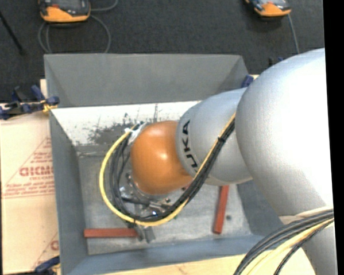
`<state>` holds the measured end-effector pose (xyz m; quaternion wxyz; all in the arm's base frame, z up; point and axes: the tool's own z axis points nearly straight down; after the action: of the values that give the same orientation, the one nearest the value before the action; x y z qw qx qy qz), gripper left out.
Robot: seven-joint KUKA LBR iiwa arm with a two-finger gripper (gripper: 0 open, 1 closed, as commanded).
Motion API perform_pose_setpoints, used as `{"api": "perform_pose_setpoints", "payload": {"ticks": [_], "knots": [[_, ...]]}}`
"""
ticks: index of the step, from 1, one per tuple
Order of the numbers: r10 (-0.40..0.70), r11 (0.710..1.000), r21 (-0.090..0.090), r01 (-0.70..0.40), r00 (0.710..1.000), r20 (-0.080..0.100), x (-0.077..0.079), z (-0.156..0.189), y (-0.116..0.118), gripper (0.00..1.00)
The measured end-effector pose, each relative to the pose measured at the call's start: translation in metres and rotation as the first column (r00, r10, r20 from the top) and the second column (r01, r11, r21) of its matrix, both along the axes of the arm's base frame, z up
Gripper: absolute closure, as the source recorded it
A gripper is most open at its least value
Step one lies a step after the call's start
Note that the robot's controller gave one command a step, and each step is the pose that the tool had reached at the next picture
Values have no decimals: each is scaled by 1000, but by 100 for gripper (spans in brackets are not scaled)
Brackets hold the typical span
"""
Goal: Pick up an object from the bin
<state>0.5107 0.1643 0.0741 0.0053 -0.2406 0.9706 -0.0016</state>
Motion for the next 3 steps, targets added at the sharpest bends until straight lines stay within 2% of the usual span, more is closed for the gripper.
{"api": "perform_pose_setpoints", "payload": {"ticks": [1,2,3], "knots": [[-111,994,8,111,994,4,-28,0,41,0],[-116,993,4,116,993,-8,-32,-4,40,100],[-131,991,-1,131,991,-10,-20,-4,65,100]]}}
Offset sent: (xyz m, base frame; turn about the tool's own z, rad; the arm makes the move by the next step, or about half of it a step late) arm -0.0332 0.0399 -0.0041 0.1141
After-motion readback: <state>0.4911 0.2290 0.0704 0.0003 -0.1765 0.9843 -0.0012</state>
